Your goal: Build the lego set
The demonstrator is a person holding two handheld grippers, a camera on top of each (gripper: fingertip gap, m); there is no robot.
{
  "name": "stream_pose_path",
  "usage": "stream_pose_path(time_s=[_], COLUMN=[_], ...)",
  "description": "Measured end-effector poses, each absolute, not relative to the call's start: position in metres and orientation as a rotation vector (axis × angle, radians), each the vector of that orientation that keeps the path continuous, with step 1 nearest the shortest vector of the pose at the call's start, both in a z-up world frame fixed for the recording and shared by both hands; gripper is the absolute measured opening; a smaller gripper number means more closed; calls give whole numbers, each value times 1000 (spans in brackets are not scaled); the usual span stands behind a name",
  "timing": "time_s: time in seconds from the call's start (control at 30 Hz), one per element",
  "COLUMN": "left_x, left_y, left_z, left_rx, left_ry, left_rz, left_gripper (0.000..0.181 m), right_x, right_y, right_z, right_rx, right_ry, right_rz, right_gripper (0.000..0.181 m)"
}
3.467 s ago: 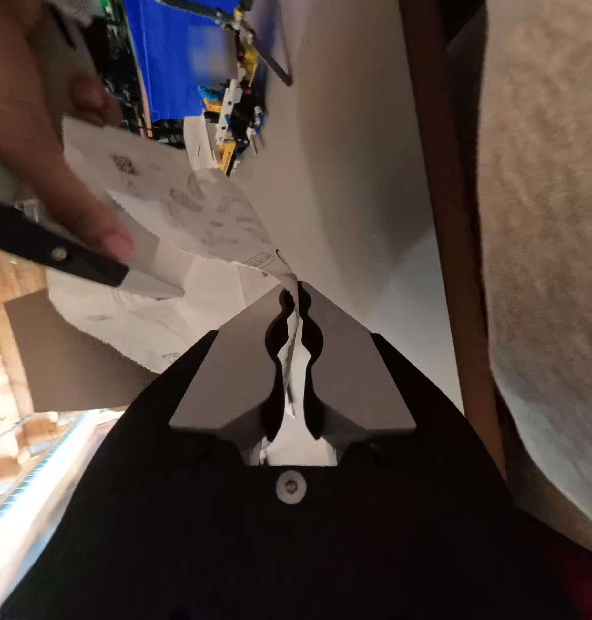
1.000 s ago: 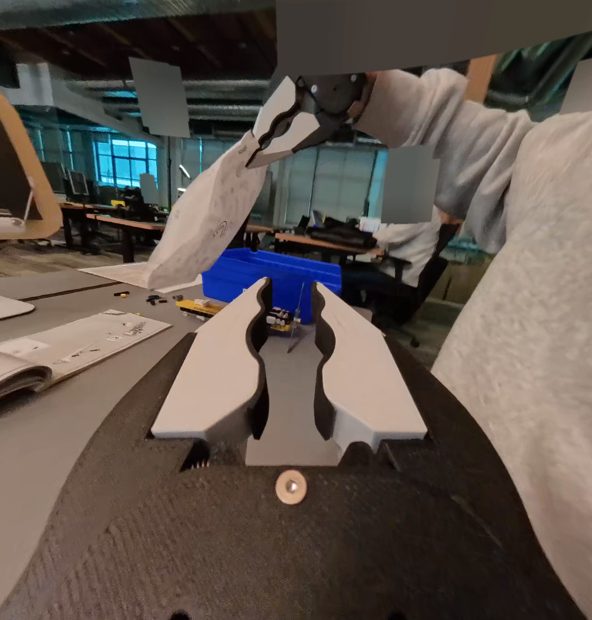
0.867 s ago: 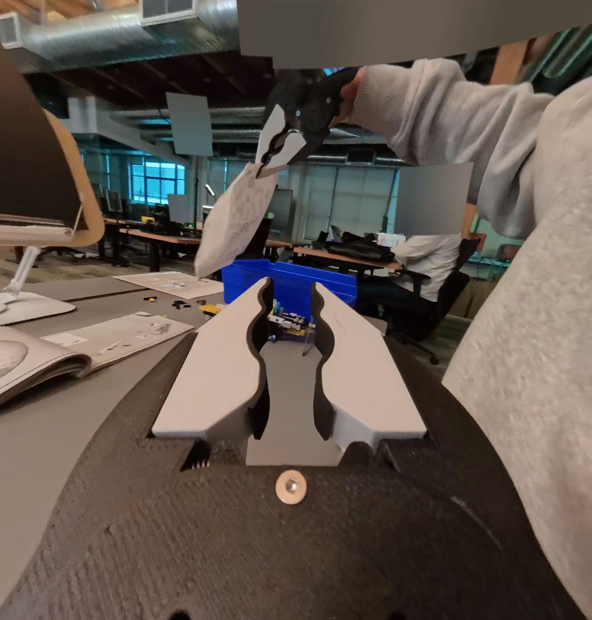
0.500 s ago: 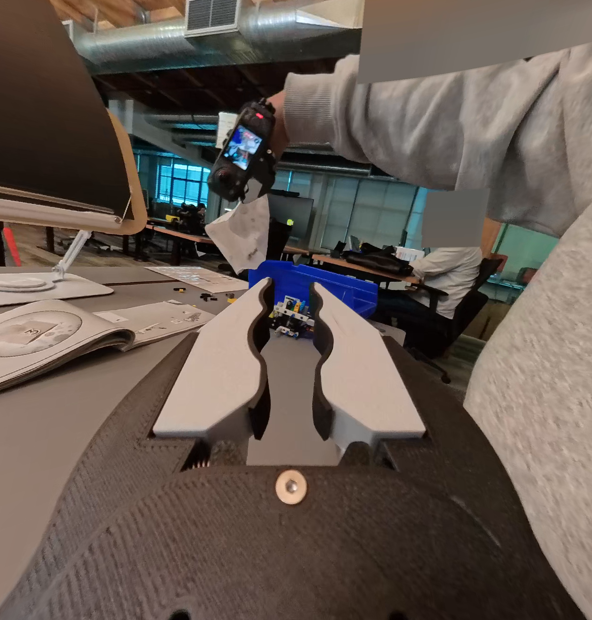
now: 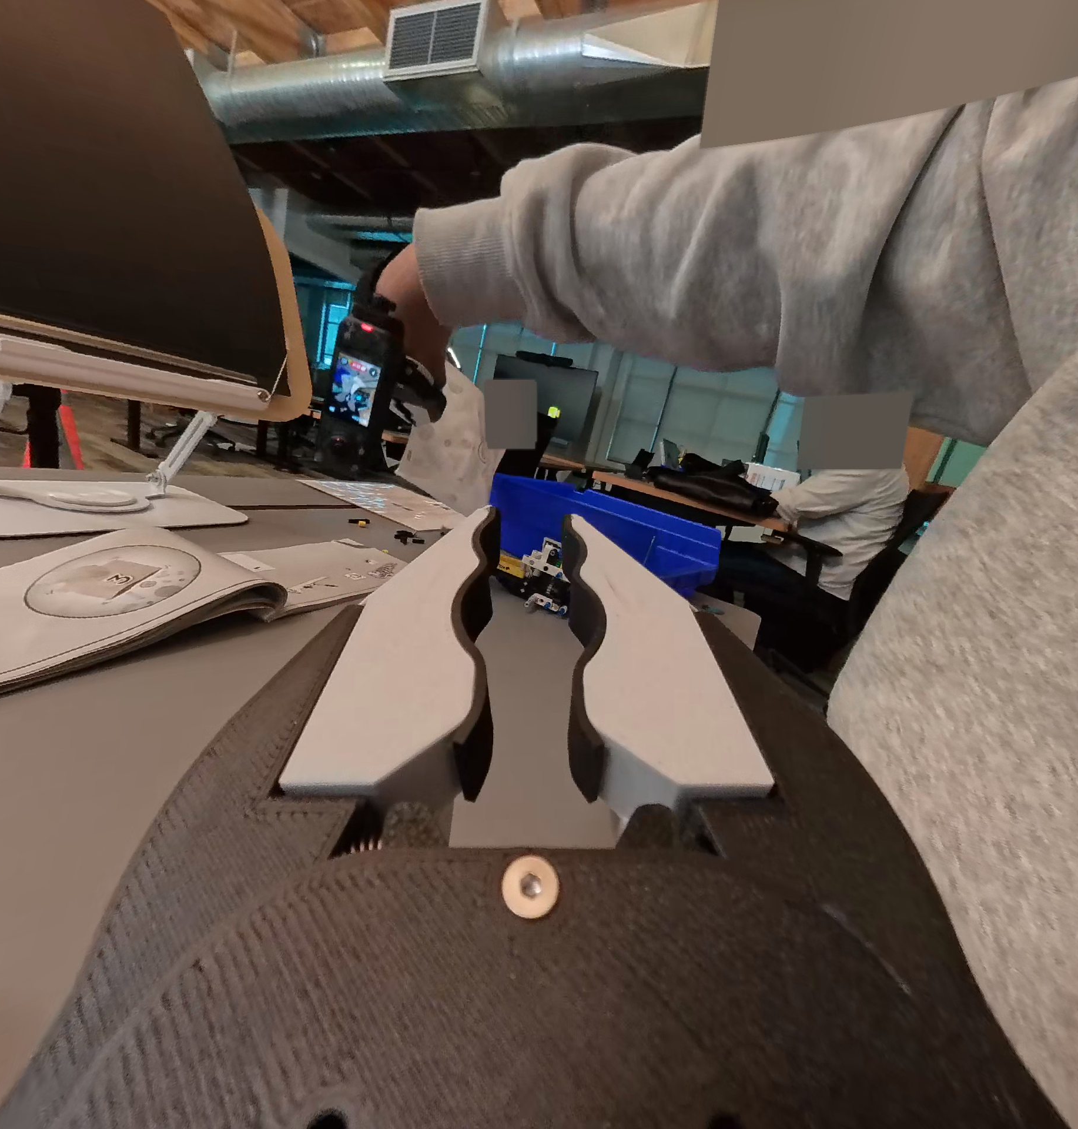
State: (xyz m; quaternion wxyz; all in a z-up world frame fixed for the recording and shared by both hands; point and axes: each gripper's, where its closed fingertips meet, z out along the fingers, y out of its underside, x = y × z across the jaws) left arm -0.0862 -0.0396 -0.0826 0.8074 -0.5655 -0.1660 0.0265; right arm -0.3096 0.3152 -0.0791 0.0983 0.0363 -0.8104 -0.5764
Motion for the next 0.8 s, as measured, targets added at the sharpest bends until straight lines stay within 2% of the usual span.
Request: stream_pose_path(time_s=[0.37, 0.63, 0.8], left_x=[-94, -94, -91], left_y=[-39, -39, -36], left_z=[-92, -92, -93], left_rx=[-1216, -1212, -1226], left_ry=[-387, -394, -386], left_rz=[34, 29, 34], left_gripper=[17, 17, 17], right_x=[-315, -319, -305], right_y=[330, 323, 303], right_z=[-69, 16, 16], right_rx=[68, -33, -70], right_ry=[-2317, -2001, -2084], right_rz=[-1757, -1767, -1414], right_gripper=[0, 0, 0])
